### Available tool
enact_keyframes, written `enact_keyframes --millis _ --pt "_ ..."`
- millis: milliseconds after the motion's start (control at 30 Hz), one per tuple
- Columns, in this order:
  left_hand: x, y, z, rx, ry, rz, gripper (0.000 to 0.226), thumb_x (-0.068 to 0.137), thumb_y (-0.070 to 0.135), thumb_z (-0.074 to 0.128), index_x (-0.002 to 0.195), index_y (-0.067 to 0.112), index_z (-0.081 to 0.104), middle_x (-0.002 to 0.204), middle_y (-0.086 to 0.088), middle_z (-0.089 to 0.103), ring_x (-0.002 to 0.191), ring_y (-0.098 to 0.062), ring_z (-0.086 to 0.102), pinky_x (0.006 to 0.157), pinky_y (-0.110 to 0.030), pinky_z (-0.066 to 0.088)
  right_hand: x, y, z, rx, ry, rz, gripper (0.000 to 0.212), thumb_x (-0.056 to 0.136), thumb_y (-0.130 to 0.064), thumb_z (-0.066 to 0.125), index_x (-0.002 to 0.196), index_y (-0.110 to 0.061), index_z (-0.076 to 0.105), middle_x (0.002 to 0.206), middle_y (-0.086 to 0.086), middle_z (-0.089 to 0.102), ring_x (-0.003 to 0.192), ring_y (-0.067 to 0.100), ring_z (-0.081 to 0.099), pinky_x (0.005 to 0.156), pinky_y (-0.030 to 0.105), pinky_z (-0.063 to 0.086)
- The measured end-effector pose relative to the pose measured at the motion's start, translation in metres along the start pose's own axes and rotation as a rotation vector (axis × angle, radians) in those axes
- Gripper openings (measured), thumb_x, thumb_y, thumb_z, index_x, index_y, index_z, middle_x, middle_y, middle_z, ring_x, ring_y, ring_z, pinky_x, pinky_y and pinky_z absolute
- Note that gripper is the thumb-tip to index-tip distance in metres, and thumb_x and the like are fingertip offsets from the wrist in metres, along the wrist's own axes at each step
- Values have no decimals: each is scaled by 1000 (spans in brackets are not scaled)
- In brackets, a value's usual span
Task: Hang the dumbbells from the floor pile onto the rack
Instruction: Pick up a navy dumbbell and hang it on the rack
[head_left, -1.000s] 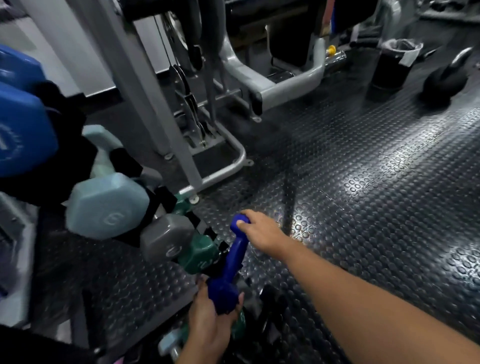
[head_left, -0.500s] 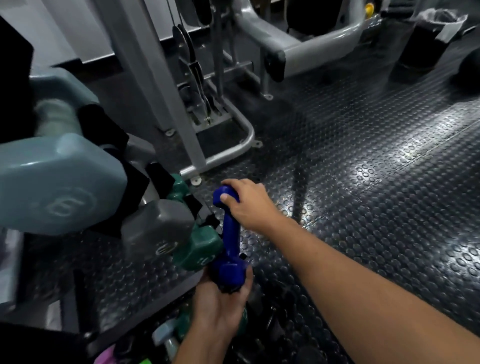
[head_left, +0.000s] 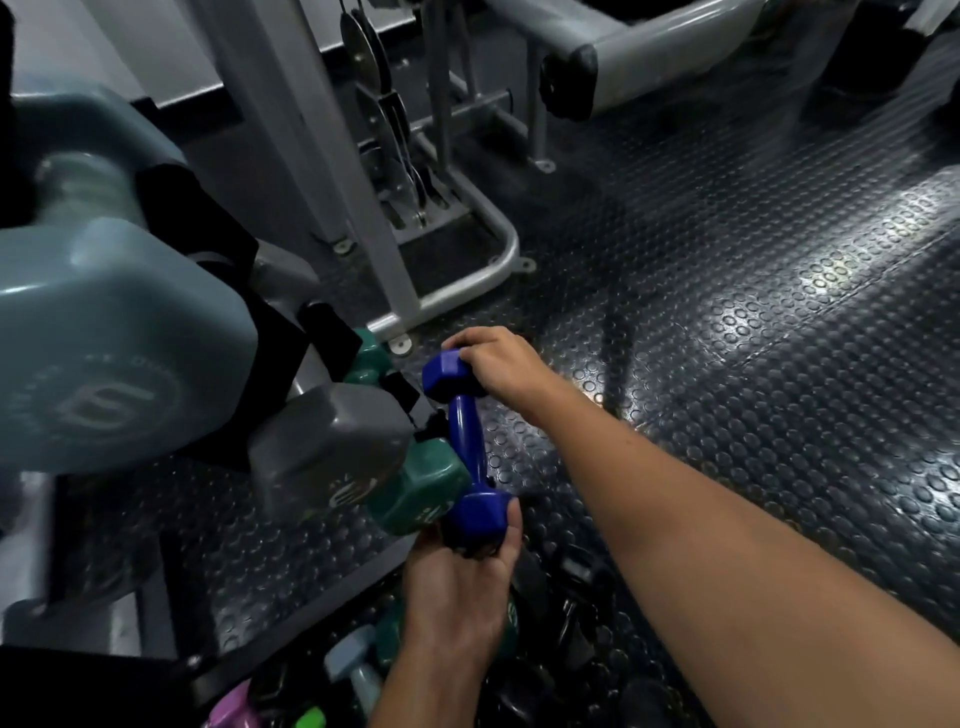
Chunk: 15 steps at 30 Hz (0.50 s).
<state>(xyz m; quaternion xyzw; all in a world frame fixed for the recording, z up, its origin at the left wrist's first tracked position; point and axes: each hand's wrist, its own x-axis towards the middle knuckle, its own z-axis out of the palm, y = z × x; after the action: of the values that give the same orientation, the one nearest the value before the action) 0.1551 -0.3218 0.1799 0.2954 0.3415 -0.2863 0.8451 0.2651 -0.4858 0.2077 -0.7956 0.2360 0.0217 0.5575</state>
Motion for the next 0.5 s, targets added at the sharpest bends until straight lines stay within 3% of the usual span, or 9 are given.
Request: enact_keyframes --millis 100,300,500 --pt "5 0 -5 -31 -5 -7 38 94 19 61 131 9 69 132 -23 69 129 -48 58 102 -55 54 4 0 7 -21 -13 2 39 88 -11 48 103 -30 79 111 4 75 107 28 67 100 52 55" --pt "17 -4 -17 -110 -50 -50 38 101 21 57 136 9 66 139 -25 63 133 -49 54 94 -54 59 10 -3 17 -59 -4 -7 43 87 -8 49 112 -25 80 116 6 76 110 28 66 102 46 54" --pt "17 -4 -16 -100 -68 -39 38 103 22 56 137 12 67 138 -23 65 134 -50 53 106 -57 52 10 -8 19 -86 -7 -24 44 89 -7 49 116 -24 79 120 6 74 113 27 65 104 43 52"
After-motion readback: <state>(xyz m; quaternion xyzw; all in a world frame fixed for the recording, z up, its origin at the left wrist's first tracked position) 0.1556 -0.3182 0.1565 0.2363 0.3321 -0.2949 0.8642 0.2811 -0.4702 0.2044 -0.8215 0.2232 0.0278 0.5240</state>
